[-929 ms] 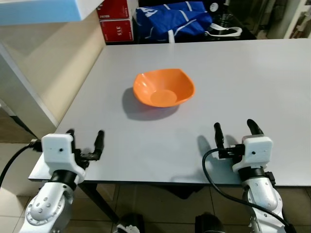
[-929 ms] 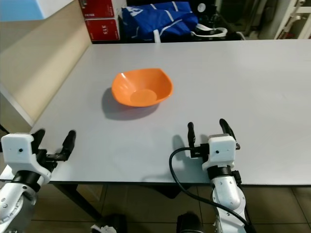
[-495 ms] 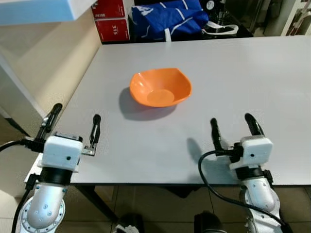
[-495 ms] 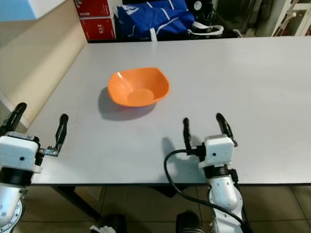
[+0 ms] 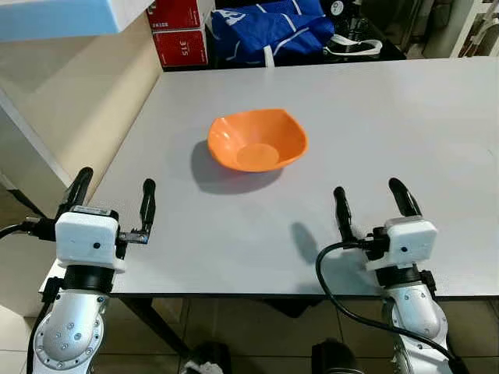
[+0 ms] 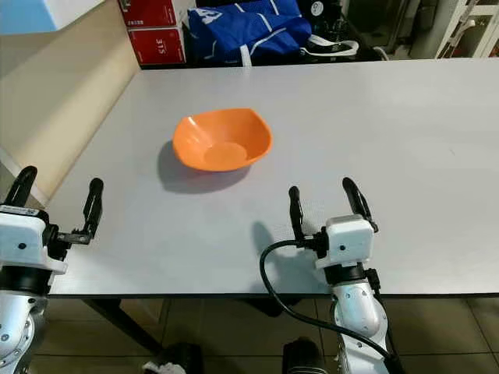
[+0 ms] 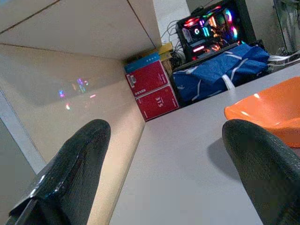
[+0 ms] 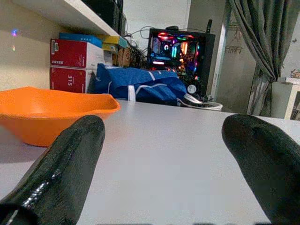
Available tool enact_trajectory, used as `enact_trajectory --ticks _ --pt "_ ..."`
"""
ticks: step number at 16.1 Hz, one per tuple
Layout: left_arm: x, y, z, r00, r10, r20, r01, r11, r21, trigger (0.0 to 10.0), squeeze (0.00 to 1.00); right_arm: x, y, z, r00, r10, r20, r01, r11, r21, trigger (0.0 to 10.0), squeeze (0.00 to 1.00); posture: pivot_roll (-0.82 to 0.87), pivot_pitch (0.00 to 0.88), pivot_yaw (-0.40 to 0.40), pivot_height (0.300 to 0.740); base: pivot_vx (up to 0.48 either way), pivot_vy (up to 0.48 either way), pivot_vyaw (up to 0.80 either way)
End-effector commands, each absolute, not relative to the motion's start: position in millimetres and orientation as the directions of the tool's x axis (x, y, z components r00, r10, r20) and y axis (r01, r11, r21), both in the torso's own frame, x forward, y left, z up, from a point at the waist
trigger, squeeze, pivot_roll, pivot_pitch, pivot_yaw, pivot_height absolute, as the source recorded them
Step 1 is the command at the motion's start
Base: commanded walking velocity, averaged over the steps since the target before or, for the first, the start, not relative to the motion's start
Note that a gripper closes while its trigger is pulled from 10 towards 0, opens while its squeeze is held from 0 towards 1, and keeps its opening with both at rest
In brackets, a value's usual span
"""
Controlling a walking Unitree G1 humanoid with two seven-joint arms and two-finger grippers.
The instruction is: Setting the table
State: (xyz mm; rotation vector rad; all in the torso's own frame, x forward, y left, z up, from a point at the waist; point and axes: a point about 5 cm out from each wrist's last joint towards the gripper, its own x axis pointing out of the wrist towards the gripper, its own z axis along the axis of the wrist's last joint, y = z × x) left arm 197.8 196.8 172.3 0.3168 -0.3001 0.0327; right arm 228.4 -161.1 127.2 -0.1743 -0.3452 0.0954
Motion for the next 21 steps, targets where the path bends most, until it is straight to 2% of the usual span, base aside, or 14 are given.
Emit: enact_trajectory --ticks 1,6,11,14,21 --pt "199 195 173 0.958 -0.034 0.286 -0.055 0.953 0.298 10.0 0.00 230 -159 130 0.928 0.135 0.347 -0.069 0.978 -0.196 10.0 0.00 -0.11 0.000 0.116 0.666 0.000 0.000 0.00" --pt "198 196 175 0.962 -0.016 0.272 -0.058 0.963 0.262 10.0 0.00 230 -159 131 0.924 0.160 0.348 -0.090 0.974 -0.209 10.0 0.00 -0.09 0.000 0.102 0.666 0.000 0.052 0.00" --pt "201 194 177 0.965 -0.027 0.262 -0.036 0.972 0.231 10.0 0.00 226 -156 130 0.929 0.161 0.335 -0.089 0.971 -0.220 10.0 0.00 -0.10 0.000 0.101 0.666 0.000 0.461 0.00" --pt "203 192 178 0.966 -0.029 0.257 -0.029 0.976 0.218 10.0 0.00 225 -156 127 0.936 0.160 0.313 -0.089 0.970 -0.227 10.0 0.00 -0.10 0.000 0.102 0.666 0.000 0.461 -0.69" --pt "214 192 176 0.981 -0.009 0.193 -0.015 0.992 0.123 10.0 0.00 221 -154 128 0.933 0.173 0.314 -0.102 0.968 -0.229 10.0 0.00 -0.10 0.000 0.099 0.666 0.000 0.473 0.00"
